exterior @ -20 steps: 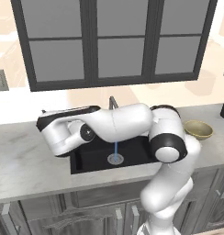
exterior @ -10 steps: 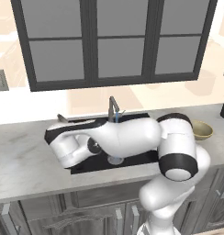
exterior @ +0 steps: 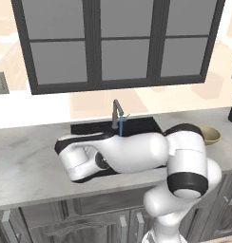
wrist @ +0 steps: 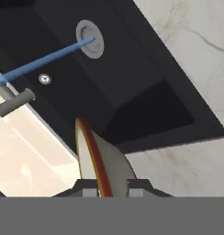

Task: Rinse each bowl for a few seconds and place them down in the sink or on the counter.

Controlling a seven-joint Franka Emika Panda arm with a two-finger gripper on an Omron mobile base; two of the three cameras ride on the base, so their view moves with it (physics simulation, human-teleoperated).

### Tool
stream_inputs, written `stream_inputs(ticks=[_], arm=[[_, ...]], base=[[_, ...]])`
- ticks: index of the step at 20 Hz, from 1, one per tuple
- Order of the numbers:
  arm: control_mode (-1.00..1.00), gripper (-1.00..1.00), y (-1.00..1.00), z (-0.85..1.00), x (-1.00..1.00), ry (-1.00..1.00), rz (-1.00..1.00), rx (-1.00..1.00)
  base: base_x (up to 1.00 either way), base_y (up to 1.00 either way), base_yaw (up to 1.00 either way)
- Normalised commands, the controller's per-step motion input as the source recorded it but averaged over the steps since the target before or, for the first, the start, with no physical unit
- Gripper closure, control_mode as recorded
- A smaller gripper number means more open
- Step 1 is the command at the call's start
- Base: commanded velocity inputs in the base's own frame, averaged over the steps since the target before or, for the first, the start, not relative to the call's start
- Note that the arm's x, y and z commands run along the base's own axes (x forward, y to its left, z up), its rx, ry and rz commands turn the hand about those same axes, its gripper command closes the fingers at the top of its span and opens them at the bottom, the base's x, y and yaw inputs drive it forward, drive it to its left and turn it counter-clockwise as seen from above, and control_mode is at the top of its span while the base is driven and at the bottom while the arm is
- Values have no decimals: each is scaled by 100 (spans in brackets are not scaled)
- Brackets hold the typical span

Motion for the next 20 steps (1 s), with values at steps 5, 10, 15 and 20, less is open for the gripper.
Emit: stream_inputs(ticks=[5, 10, 15, 20], arm=[[-100, 100, 1, 1, -26, 10, -4, -50], [-100, 100, 1, 18, -8, 6, -4, -47], [-100, 100, 1, 52, 2, 8, -16, -34], [-100, 100, 0, 65, 1, 5, -20, -27]], base=[[0, 0, 0], [0, 0, 0], [0, 0, 0], [0, 0, 0]])
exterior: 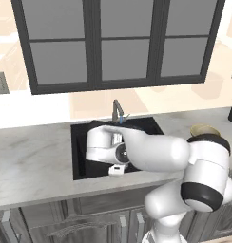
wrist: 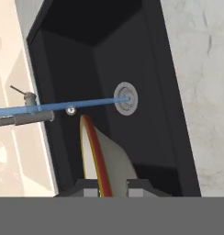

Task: Rinse each bowl for a few seconds and place them down in the sink or on the counter.

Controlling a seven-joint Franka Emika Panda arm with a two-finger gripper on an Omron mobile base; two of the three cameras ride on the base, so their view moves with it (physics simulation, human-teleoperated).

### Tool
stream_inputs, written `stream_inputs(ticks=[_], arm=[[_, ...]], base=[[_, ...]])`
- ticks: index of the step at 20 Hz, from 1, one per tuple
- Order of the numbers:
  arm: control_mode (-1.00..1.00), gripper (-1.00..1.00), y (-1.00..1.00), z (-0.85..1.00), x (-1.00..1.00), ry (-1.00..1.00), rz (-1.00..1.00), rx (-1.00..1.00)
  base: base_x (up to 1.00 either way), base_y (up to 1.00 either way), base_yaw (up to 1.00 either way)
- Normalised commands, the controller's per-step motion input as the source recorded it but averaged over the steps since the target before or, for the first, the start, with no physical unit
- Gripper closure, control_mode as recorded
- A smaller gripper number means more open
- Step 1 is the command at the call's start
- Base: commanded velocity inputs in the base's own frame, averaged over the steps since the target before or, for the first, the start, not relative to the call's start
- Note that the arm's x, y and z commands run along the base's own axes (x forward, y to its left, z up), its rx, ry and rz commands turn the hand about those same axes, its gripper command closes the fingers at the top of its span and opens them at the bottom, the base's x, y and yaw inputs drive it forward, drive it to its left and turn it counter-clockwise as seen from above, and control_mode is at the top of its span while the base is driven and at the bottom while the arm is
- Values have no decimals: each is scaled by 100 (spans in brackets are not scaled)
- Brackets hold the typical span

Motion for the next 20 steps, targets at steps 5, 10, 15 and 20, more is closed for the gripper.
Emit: stream_inputs(ticks=[5, 10, 15, 20], arm=[[-100, 100, 0, 46, 0, 1, -15, -25], [-100, 100, 5, 22, 4, 2, -13, -20], [-100, 100, 9, 13, 16, 5, -14, -16], [-100, 100, 7, 13, 20, 6, -13, -16]], base=[[0, 0, 0], [0, 0, 0], [0, 0, 0], [0, 0, 0]])
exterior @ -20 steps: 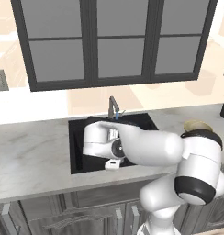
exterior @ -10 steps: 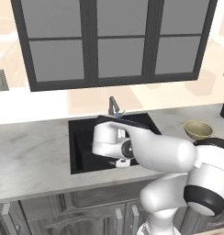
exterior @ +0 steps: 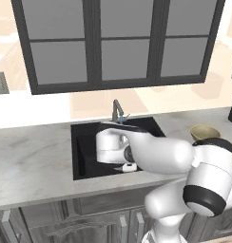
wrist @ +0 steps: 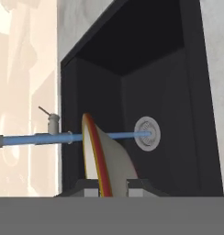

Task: Rinse each bowl for a few seconds and place them down in the sink or on the counter.

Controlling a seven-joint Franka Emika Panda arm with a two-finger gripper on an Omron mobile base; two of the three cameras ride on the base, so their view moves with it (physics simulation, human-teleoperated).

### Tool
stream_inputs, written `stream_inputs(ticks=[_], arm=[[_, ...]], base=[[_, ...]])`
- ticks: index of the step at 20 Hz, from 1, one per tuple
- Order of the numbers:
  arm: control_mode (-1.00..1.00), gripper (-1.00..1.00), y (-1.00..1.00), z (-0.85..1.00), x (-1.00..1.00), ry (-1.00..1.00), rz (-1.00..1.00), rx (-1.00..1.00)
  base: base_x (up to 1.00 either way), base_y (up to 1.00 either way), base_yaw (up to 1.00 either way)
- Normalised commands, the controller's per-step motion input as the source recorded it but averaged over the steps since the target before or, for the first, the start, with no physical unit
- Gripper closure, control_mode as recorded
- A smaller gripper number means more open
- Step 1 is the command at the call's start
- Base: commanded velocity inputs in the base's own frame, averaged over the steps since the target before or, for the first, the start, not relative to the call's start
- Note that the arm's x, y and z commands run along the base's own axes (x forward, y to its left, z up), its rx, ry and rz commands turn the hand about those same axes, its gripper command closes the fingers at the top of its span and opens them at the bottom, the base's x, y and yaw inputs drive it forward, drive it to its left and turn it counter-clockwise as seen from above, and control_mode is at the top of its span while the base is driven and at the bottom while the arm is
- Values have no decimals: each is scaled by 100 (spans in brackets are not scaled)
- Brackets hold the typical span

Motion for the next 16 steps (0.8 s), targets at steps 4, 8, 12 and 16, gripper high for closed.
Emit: stream_inputs(ticks=[4, 8, 12, 16], arm=[[-100, 100, 2, 14, 27, 7, -11, -13], [-100, 100, 0, 16, 24, 7, -10, -11], [-100, 100, 0, 11, 22, 5, -8, -9], [-100, 100, 0, 3, 24, 1, -6, -9]], base=[[0, 0, 0], [0, 0, 0], [0, 0, 0], [0, 0, 0]])
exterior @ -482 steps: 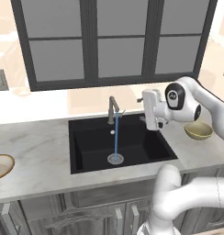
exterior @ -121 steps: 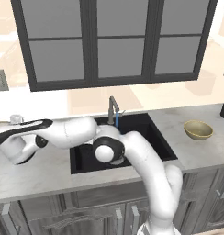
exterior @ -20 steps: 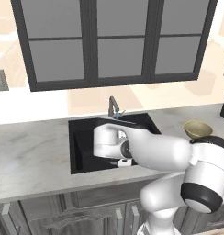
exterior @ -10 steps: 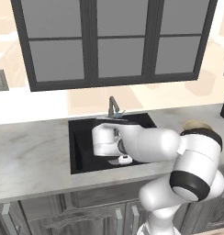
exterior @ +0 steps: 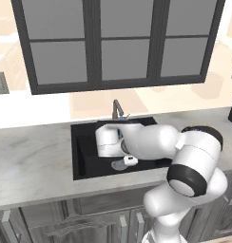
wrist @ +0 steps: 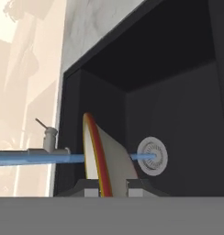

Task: Rinse each bowl for a few seconds and place them down in the sink or on the counter.

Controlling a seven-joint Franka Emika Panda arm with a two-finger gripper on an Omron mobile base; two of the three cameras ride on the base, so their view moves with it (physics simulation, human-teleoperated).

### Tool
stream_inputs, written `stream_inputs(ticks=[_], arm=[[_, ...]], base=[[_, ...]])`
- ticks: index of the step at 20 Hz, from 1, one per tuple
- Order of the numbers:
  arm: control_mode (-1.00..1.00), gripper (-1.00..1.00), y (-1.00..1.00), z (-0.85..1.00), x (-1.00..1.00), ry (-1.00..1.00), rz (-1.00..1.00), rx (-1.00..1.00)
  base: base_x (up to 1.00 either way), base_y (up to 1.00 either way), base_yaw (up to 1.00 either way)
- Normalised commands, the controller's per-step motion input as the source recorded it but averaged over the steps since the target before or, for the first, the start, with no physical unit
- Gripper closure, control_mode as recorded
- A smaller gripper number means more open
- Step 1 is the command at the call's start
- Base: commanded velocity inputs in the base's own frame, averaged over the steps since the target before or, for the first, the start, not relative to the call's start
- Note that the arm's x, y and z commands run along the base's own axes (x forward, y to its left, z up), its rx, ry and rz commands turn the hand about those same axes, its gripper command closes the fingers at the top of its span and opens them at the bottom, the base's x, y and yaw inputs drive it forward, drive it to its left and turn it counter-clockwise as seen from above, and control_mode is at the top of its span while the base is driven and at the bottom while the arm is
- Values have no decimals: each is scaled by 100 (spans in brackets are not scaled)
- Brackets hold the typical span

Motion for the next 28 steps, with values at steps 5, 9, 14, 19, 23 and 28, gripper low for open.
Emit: stream_inputs(ticks=[5, 9, 14, 19, 23, 28], arm=[[-100, 100, 1, 1, 22, 0, -3, -10], [-100, 100, 11, 0, 18, 0, -3, -11], [-100, 100, 21, 0, 15, 0, -2, -11], [-100, 100, 14, 0, 18, 0, -2, -9], [-100, 100, 8, 0, 28, 0, -1, -8], [-100, 100, 1, 0, 32, 1, 0, -5]], base=[[0, 0, 0], [0, 0, 0], [0, 0, 0], [0, 0, 0], [0, 0, 0], [0, 0, 0]])
